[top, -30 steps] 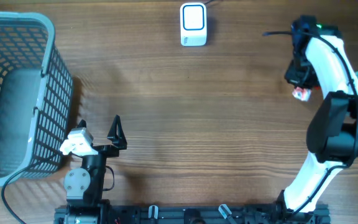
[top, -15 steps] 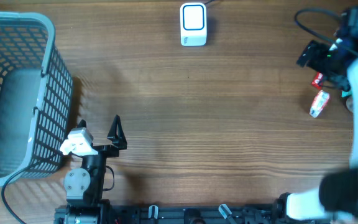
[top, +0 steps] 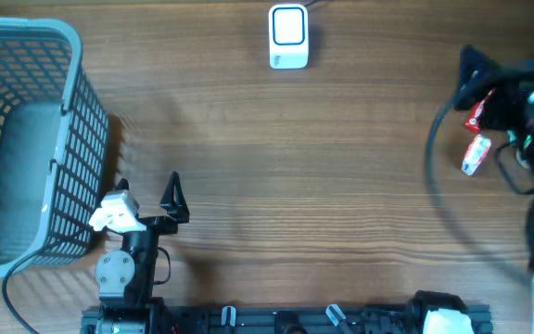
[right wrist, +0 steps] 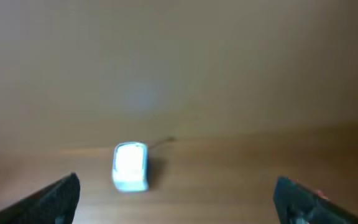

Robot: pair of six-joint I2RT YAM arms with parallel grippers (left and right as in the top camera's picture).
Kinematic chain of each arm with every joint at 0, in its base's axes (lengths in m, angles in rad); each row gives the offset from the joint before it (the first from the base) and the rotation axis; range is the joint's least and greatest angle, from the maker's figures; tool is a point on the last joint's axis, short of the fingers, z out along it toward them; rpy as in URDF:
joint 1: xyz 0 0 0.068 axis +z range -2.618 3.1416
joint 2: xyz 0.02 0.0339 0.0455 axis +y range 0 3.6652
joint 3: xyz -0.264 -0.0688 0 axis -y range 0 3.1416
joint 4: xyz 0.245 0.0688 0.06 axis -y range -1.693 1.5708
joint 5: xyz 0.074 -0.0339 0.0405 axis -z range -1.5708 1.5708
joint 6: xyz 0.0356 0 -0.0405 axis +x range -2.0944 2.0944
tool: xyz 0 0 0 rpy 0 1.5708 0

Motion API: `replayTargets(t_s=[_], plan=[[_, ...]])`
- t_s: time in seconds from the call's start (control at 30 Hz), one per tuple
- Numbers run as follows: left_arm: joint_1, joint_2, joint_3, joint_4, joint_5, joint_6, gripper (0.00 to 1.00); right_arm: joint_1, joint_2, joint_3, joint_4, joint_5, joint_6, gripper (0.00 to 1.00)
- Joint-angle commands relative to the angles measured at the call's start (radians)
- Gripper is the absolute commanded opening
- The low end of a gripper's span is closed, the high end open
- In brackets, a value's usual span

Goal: Scan the item barcode

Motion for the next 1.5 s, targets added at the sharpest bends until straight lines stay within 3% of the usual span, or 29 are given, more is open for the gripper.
replayTargets(t_s=[0.0,0.1,0.2,0.27,0.37,0.5,0.63,1.17,1.47], plan=[[0.007,-0.008,-0.005,0.001,-0.012,-0.009,1.0,0.061,-0.266,-0.317,0.327,-0.063,-0.036,1.0],[0.007,-0.008,-0.005,0.001,-0.012,-0.009,1.0,0.063,-0.528,-0.644,0.567,-0.063,-0.032,1.0],[0.007,-0.008,-0.005,0.001,-0.012,-0.009,1.0,0.063,-0.766,-0.916,0.695,-0.06,-0.032,1.0],[0.007,-0.008,-0.005,0.001,-0.012,-0.009,1.0,0.063,-0.892,-1.069,0.763,0.018,0.064,1.0],[0.007,-0.008,-0.005,0.001,-0.012,-0.009,1.0,0.063,-0.951,-1.232,0.883,0.089,0.143,1.0],[0.007,-0.008,-0.005,0.001,-0.012,-0.009,1.0,0.063,-0.951,-1.344,0.887,0.09,0.139,1.0],[0.007,-0.008,-0.005,0.001,-0.012,-0.009,1.0,0.063,-0.951,-1.346,0.613,0.138,0.142,1.0],[0.007,-0.008,-0.005,0.0,-0.012,-0.008,1.0,0.063,-0.945,-1.346,0.617,0.145,0.142,1.0],[0.009,-0.006,-0.005,-0.004,0.029,0.063,1.0,0.063,-0.945,-1.346,0.617,0.145,0.142,1.0]])
